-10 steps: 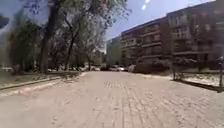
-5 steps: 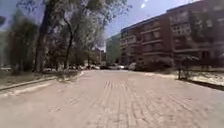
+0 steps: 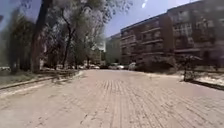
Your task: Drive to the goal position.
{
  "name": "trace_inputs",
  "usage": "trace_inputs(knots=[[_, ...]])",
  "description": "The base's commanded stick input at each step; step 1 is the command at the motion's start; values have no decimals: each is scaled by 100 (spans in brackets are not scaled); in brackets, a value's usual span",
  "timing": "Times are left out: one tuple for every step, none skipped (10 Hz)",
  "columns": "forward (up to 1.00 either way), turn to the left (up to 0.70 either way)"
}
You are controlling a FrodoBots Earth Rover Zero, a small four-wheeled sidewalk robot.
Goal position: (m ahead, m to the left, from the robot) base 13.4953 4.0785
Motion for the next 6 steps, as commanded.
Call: trace_inputs(knots=[[85, 0], [85, 0], [85, 0], [85, 0], [85, 0], [85, 0]])
